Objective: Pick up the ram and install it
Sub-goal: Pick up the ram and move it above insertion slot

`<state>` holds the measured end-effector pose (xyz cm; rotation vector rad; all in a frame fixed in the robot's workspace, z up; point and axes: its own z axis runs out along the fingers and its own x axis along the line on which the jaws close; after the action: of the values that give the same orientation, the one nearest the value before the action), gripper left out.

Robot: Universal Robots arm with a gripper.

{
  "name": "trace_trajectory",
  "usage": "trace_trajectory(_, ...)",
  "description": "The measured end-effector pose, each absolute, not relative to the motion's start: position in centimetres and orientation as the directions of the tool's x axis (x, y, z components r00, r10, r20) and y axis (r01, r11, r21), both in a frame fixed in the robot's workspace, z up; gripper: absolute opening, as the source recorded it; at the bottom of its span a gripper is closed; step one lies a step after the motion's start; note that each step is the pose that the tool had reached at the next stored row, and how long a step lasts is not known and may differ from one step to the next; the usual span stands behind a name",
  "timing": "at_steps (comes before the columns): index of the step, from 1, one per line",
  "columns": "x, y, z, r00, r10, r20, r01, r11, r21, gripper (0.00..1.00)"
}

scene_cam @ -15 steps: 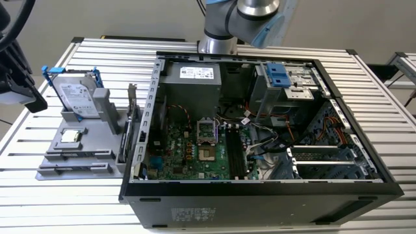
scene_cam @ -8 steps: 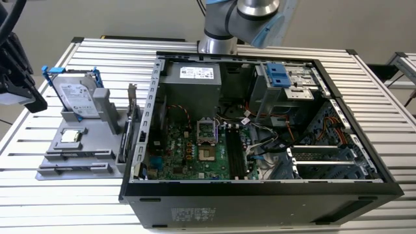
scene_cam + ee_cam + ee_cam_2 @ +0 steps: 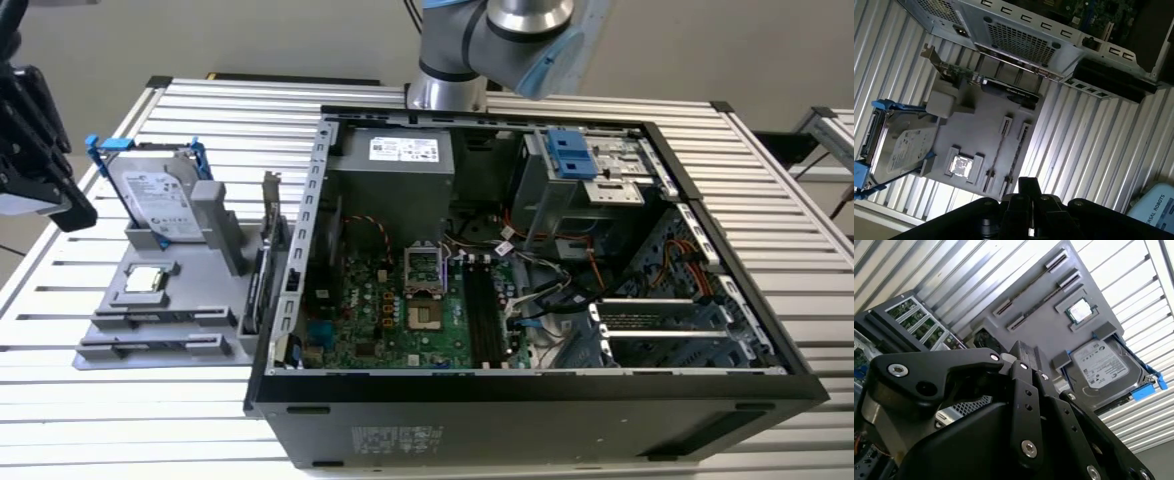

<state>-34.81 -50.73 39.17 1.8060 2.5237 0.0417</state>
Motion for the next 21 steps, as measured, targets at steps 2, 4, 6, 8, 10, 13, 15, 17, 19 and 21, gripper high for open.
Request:
trace_trajectory(2,-34.81,-50.73,39.16,-0.306,0.952,-0.015,0.951,0.307,0.044,0.0)
trace_trajectory(4,-34.81,-50.73,39.17,-0.29,0.957,-0.015,0.956,0.291,0.044,0.0)
trace_trajectory(6,-34.81,-50.73,39.17,-0.274,0.962,-0.015,0.961,0.274,0.044,0.0)
trace_trajectory(8,-34.81,-50.73,39.17,-0.257,0.966,-0.015,0.965,0.258,0.044,0.0)
trace_trajectory(10,-34.81,-50.73,39.17,-0.242,0.97,-0.015,0.969,0.242,0.044,0.0)
trace_trajectory(13,-34.81,-50.73,39.17,-0.218,0.976,-0.015,0.975,0.219,0.044,0.0)
trace_trajectory(15,-34.81,-50.73,39.17,-0.203,0.979,-0.015,0.978,0.204,0.044,0.0)
trace_trajectory(17,-34.81,-50.73,39.17,-0.188,0.982,-0.015,0.981,0.188,0.044,0.0)
trace_trajectory(19,-34.81,-50.73,39.17,-0.173,0.985,-0.015,0.984,0.173,0.044,0.0)
trace_trajectory(21,-34.81,-50.73,39.17,-0.158,0.987,-0.015,0.986,0.158,0.044,0.0)
